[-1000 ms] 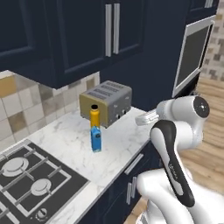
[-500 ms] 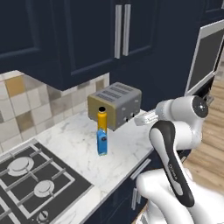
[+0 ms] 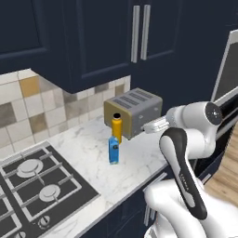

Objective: Move the drinks to the dining counter.

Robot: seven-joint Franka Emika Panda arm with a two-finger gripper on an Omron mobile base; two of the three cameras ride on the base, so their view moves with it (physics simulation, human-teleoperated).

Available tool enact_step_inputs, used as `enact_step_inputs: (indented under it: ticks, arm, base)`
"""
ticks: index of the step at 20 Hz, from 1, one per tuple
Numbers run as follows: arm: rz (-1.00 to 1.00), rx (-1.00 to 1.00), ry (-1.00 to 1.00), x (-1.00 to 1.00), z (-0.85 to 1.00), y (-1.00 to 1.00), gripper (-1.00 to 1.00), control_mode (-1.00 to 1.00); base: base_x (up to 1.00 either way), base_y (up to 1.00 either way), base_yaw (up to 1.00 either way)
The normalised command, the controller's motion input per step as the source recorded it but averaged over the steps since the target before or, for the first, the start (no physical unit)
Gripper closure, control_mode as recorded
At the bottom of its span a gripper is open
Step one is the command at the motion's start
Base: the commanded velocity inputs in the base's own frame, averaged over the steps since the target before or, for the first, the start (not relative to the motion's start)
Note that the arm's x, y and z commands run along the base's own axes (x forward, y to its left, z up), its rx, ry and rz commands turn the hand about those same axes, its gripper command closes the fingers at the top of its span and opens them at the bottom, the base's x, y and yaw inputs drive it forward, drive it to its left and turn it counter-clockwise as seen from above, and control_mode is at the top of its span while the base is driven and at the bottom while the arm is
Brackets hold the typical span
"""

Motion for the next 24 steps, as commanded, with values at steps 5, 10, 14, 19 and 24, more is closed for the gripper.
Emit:
enact_step_inputs:
  ticks: [5,10,14,19,24]
  arm:
    - [0.02,0.00,0.01,0.00,0.00,0.00,-1.00,-1.00]
    - [0.02,0.00,0.00,0.00,0.00,0.00,-1.00,-1.00]
    - [-0.03,-0.01,0.02,0.18,0.00,0.04,-1.00,-1.00]
    - [-0.03,0.00,0.17,0.16,-0.01,0.36,-1.00,-1.00]
    - [-0.05,0.03,0.18,0.00,0.00,0.46,-1.00,-1.00]
  base:
    - [0.04,0.00,0.11]
    - [0.00,0.00,0.00]
    - [0.00,0.00,0.00]
    - [0.00,0.00,0.00]
    - [0.00,0.00,0.00]
